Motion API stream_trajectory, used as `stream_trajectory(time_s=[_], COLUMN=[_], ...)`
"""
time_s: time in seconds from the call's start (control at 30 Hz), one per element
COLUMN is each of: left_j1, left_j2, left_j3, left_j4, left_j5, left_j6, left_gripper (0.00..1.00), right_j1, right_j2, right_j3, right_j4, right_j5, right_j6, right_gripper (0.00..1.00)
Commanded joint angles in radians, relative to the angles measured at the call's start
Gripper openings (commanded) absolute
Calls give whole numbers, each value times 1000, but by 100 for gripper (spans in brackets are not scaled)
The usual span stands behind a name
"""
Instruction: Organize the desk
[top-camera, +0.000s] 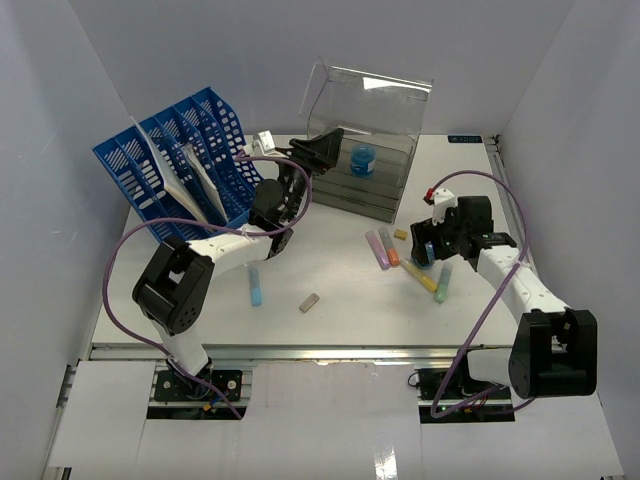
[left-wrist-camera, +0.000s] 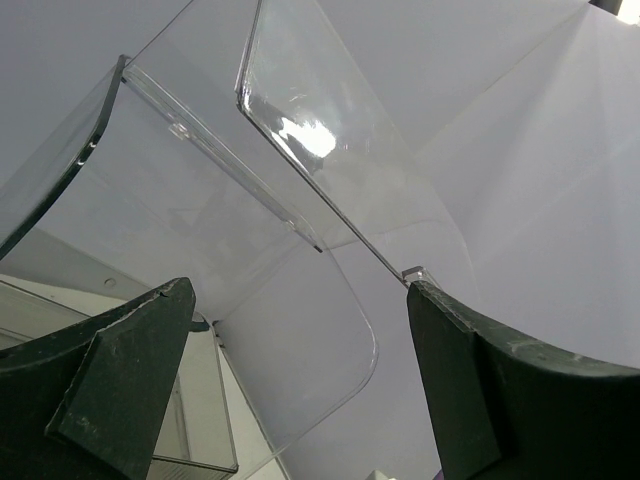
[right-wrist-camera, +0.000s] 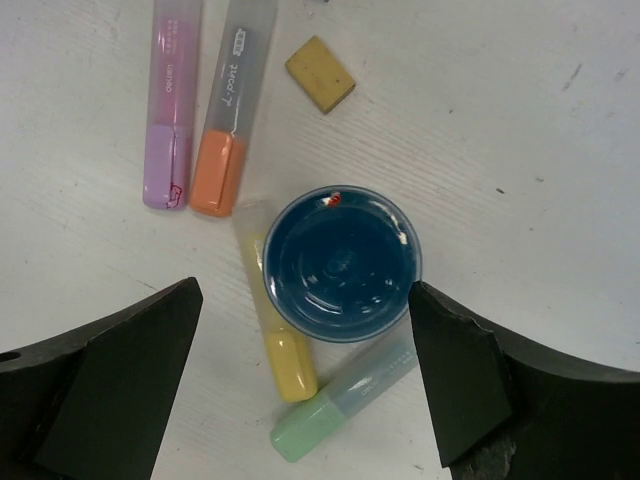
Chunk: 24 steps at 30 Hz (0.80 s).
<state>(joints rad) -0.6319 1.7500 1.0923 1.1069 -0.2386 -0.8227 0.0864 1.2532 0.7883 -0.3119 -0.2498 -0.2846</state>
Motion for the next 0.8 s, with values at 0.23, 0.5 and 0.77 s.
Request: stream_trajectory(time_s=[0.23, 0.5, 0.77], left_j1=[18, 25, 26], left_j2=[-80, -86, -84], left_j3=[-9, -21, -20], left_j4=[-2, -2, -6], left_j5=[18, 22, 22], left_j6=[4, -11, -17], left_gripper=[98, 98, 98], right_j1=[78, 105, 107], right_j2=[95, 53, 49], right_j3=[19, 3, -19], right_j4=[85, 108, 126], right_j5=[181, 232, 310], right_j6=[50, -24, -90], right_gripper=[90, 91, 94])
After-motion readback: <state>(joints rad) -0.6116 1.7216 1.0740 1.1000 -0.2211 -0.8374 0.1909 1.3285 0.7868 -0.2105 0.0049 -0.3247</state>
